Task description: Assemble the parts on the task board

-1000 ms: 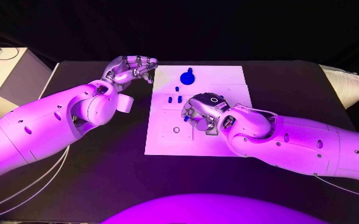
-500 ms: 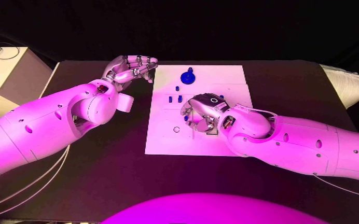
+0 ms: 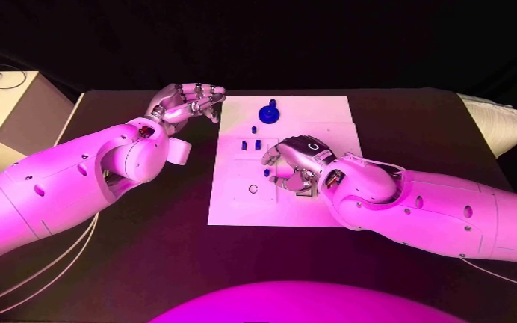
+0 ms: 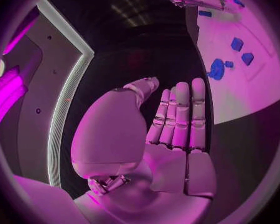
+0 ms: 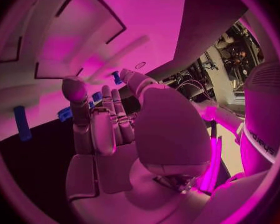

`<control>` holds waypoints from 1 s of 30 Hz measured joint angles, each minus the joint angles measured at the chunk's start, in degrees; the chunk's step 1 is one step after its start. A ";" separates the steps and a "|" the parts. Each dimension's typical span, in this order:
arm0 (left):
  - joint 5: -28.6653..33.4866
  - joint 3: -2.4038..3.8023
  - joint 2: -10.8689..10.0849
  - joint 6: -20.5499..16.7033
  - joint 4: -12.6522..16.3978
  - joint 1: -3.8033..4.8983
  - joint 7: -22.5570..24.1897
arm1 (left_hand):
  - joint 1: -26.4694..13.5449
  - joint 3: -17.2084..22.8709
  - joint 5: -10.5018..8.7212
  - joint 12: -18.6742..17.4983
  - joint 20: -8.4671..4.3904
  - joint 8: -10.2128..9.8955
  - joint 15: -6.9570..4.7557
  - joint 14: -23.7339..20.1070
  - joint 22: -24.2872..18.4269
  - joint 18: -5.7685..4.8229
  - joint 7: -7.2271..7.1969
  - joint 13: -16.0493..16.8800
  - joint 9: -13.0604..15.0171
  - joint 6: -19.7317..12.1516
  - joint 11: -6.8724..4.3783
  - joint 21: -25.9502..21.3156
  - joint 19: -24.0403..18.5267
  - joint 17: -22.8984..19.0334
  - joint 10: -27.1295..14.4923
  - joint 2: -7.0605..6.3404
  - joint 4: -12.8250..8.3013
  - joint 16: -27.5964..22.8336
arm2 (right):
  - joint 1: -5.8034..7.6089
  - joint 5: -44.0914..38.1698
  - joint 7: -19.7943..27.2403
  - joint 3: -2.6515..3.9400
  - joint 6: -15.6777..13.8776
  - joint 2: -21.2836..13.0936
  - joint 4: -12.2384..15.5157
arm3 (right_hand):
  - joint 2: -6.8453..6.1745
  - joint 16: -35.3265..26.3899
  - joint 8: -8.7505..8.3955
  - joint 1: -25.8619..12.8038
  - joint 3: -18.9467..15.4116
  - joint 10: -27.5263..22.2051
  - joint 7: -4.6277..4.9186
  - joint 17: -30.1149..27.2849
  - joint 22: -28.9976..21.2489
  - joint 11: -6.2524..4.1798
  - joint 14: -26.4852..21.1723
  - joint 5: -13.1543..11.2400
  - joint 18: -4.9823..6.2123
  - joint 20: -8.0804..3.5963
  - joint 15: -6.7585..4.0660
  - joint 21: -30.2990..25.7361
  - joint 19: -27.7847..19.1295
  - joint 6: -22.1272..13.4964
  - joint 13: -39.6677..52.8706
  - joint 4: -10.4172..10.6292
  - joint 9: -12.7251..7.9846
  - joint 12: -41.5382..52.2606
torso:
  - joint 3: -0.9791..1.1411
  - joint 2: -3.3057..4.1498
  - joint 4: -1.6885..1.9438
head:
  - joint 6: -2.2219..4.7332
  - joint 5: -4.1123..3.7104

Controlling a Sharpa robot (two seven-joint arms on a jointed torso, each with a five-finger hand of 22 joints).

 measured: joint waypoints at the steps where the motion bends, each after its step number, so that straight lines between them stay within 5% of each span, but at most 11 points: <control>1: 0.00 0.00 0.00 0.00 -0.01 -0.05 -0.01 | 0.00 0.00 0.00 0.00 0.00 0.00 0.00 0.00 0.00 0.00 0.00 0.00 0.00 0.00 0.00 0.00 0.00 0.00 0.00 0.00 0.00 0.00 | 0.00 0.19 0.06 0.08 -0.41 -0.66 0.48 | 0.10 0.00 -0.13 0.10 -0.86 0.00 0.01 -0.12 0.00 0.00 0.00 0.00 0.00 0.00 0.00 0.00 0.00 -0.01 0.01 0.36 -0.04 0.38 | 0.00 -0.02 0.00 | 0.08 -0.07; 5: 0.01 0.00 -0.05 0.01 -0.02 -0.21 -0.03 | 0.00 0.00 0.00 0.00 0.00 0.00 0.00 0.00 -0.01 0.00 0.00 0.00 0.00 0.00 0.00 0.00 0.00 0.00 0.00 0.00 0.00 0.00 | 0.54 1.30 0.43 0.59 -1.55 -3.37 1.98 | 0.58 0.07 -0.13 1.34 -1.84 0.96 0.01 0.56 1.44 -0.54 0.00 0.00 0.00 -0.17 0.00 0.78 0.64 -0.01 0.19 1.07 -0.13 2.00 | -0.01 -0.07 -0.03 | 0.47 -0.25; 10: 0.01 0.00 -0.17 0.01 -0.02 -0.37 -0.05 | 0.00 0.00 0.00 0.00 0.00 0.00 0.00 0.00 -0.01 0.00 0.00 0.00 0.00 0.00 0.00 0.00 0.00 0.00 0.00 0.00 0.00 0.00 | 2.87 3.94 1.38 1.37 -1.81 -6.36 2.32 | 0.54 1.21 -0.57 2.35 -1.16 1.67 0.01 2.64 3.45 -0.62 0.00 0.44 0.00 -0.46 0.00 2.49 1.70 -0.01 0.19 1.54 -0.29 2.80 | 0.01 -0.07 -0.17 | 1.18 -0.65; 18: 0.03 0.00 -0.11 0.07 0.00 -0.56 -0.06 | 0.00 -0.12 0.00 0.00 0.00 0.00 0.00 0.00 -0.04 0.00 0.00 -0.02 0.00 0.00 0.11 0.00 0.00 -0.02 -0.11 0.00 -0.07 0.00 | 6.75 6.66 3.04 2.11 1.76 -9.44 0.22 | 0.31 1.56 -0.57 2.58 -0.94 1.67 -0.30 3.82 4.98 -0.61 0.00 0.44 0.00 -0.32 0.00 3.55 2.38 -0.32 0.02 1.45 -0.35 2.80 | 0.01 -0.09 -0.17 | 2.04 -1.44; 30: 0.04 0.00 -0.18 0.11 0.04 -0.68 -0.06 | 0.00 -0.31 0.00 0.00 0.00 0.00 0.00 0.00 -0.05 0.00 0.00 -0.05 0.00 0.00 0.20 0.00 0.00 -0.05 -0.20 0.00 0.00 0.00 | 7.60 5.42 3.27 2.12 9.09 -10.37 -2.79 | -0.29 1.77 -0.56 2.56 -1.93 1.45 -0.91 3.67 5.13 -0.40 0.00 0.20 0.00 -0.32 0.00 3.67 2.37 -0.12 0.01 2.44 -0.35 2.79 | 0.01 0.01 -0.10 | 2.41 -1.71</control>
